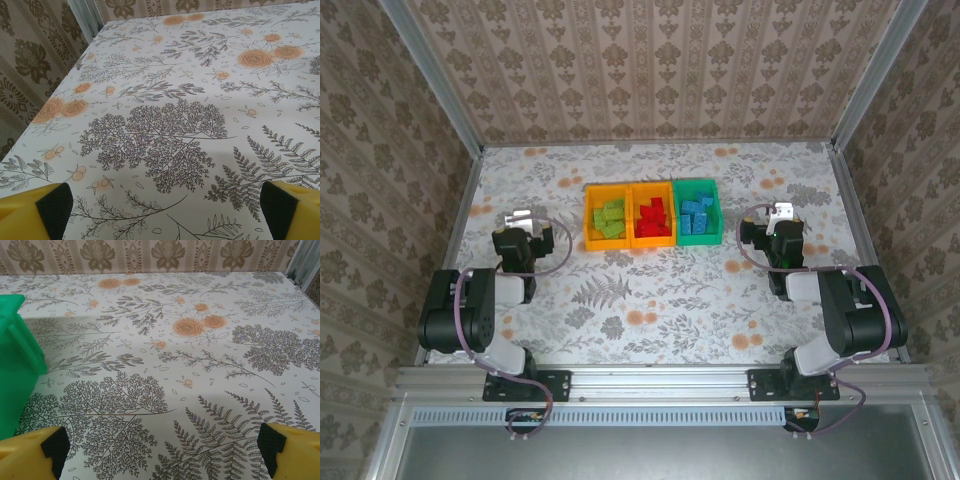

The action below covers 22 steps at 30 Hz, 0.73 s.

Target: Sort the legos into containers by color

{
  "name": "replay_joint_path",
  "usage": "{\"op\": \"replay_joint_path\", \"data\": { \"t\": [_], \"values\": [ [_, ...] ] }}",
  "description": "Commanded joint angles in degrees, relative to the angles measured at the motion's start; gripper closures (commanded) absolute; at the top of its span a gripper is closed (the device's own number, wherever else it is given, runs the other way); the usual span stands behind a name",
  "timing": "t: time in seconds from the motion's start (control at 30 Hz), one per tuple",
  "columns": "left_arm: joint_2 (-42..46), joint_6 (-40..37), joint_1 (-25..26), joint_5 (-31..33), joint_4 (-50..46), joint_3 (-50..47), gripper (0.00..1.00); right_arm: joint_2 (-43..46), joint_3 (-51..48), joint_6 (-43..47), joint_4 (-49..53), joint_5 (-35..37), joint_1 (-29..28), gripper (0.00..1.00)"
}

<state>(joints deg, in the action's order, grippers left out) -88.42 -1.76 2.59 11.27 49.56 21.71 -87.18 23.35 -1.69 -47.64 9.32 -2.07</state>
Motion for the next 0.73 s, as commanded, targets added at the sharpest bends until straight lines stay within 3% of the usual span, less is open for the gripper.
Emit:
{"op": "replay_joint_path", "data": {
  "t": [0.0, 0.7],
  "values": [
    [0.3, 0.2, 0.3, -0.8, 1.6, 0.5, 0.00, -0.3, -0.4, -0.6, -2.0, -1.2, 0.2, 0.00],
    [0.3, 0.2, 0.2, -0.8, 1.6, 0.5, 0.00, -0.3, -0.4, -0.6, -1.8, -1.2, 0.2, 0.00]
  ]
}}
